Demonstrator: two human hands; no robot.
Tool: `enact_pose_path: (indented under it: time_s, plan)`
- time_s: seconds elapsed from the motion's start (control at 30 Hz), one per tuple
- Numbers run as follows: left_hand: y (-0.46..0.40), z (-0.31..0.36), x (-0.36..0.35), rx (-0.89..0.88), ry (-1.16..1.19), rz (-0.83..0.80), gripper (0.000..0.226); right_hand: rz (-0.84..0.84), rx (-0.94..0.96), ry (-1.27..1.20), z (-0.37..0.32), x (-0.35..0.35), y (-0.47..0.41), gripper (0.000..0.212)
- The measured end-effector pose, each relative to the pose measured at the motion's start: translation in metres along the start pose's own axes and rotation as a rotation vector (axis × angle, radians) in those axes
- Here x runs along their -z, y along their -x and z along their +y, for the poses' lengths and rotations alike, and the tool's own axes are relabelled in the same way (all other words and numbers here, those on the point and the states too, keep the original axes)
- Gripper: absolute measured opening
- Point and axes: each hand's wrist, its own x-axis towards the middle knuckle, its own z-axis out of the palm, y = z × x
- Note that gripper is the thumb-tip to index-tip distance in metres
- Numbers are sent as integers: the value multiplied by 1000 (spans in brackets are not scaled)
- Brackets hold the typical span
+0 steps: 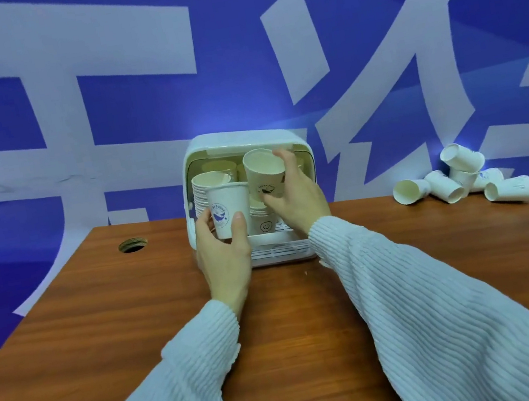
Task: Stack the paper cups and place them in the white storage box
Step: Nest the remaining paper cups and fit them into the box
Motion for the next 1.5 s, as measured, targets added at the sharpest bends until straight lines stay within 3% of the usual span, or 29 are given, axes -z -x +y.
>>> enact_pose_path:
  time_s: [0.17, 0.37, 0.5, 0.6, 0.7, 0.9, 1.07, 1.27, 1.5]
  plan:
    - [1, 0, -2, -22, -16, -31, 44, -151, -59, 83, 7, -7, -5, 79]
    - [0, -2, -3, -33, -40, -40, 54, -320, 18, 197, 15, -16, -9, 40]
    - [-4, 7, -2, -70, -74, -39, 62, -513, 82, 282, 21, -19, -9, 44]
    - [-16, 21, -6, -185, -185, -81, 80, -514, 155, 383, 23, -17, -12, 58]
    - [-32, 41, -14, -273, -324, -104, 87, -511, 142, 319, 36, -20, -18, 63]
    - [-55, 51, -26, -315, -424, -145, 83, -498, 158, 321, 30, -6, -14, 38]
    - [-58, 50, -30, -325, -459, -190, 83, -484, 224, 331, 33, 8, -12, 34]
    - [-61, 46, -45, -334, -529, -301, 75, -387, -11, 75, 37, 17, 0, 37]
    - [-67, 44, -54, -379, -773, -441, 79, -345, -42, -120, 38, 12, 5, 89]
